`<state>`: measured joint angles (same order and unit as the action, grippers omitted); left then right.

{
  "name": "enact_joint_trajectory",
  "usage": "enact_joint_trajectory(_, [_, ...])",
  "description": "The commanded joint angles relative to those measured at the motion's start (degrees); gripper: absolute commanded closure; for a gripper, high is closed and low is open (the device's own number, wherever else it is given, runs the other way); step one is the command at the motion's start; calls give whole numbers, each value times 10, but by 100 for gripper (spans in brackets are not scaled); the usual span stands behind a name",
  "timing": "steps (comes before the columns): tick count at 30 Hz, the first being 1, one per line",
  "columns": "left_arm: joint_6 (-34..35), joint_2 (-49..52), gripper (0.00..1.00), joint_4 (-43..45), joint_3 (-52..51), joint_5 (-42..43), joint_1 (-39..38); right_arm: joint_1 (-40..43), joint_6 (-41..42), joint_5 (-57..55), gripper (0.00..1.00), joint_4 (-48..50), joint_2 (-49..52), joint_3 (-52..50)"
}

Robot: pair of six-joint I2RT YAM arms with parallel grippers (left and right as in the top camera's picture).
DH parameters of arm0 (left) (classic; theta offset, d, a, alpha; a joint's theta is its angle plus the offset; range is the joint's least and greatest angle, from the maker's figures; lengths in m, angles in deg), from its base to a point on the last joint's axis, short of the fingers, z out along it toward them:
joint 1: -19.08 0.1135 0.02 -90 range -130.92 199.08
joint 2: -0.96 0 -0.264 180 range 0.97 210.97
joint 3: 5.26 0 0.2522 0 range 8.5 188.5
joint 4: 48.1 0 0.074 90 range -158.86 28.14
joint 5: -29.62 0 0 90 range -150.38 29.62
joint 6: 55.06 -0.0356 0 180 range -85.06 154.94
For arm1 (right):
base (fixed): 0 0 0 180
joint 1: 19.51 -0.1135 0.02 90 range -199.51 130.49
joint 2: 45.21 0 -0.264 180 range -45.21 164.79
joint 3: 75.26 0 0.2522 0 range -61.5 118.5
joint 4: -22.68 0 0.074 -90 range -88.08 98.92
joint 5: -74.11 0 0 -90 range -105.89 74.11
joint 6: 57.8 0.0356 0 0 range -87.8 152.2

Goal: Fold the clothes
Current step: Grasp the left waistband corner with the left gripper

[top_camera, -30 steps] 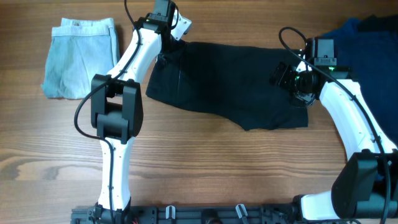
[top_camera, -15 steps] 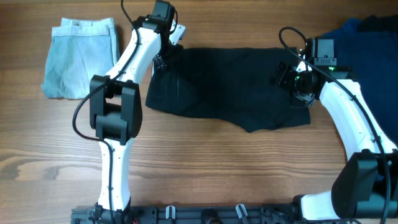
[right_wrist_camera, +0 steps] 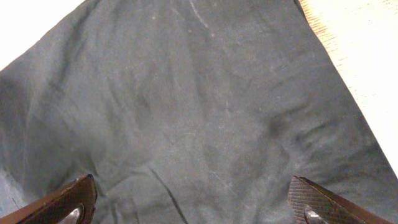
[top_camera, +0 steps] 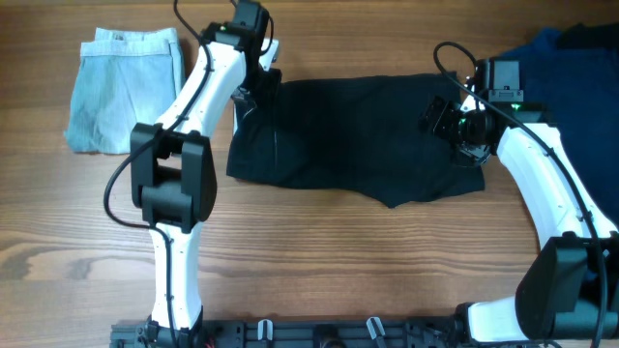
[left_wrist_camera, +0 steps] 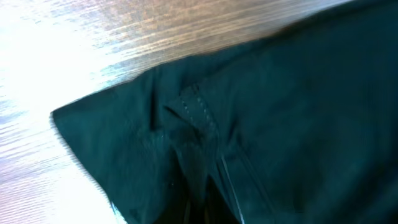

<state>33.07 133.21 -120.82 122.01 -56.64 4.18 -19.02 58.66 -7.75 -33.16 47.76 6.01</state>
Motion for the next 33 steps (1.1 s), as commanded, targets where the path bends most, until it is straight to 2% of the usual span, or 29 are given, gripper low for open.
enact_joint_trajectory(1, [29,31,96,38,-58,8,3,2,-8,7,0,1,4,7])
enact_joint_trajectory(4, [89,32,96,99,-119,-32,3,2,-8,7,1,1,4,7])
enact_joint_trajectory(9, [92,36,94,227,-191,-114,5,2,-9,7,1,1,4,7])
enact_joint_trajectory(14, [92,53,96,332,-201,-117,45,2,-8,7,0,1,4,7])
enact_joint_trajectory(18, [92,48,96,330,-201,-117,57,2,-8,7,1,1,4,7])
enact_joint_trajectory(22, [92,5,93,339,-201,-68,47,2,-8,7,0,1,4,7])
enact_joint_trajectory(29, [92,-6,91,338,-201,-62,42,2,-15,9,0,23,4,7])
enact_joint_trajectory(31, [92,-6,90,337,-201,-61,42,2,-95,5,0,19,4,7])
enact_joint_trajectory(33, [92,-6,90,337,-201,-61,42,2,-131,5,0,20,4,7])
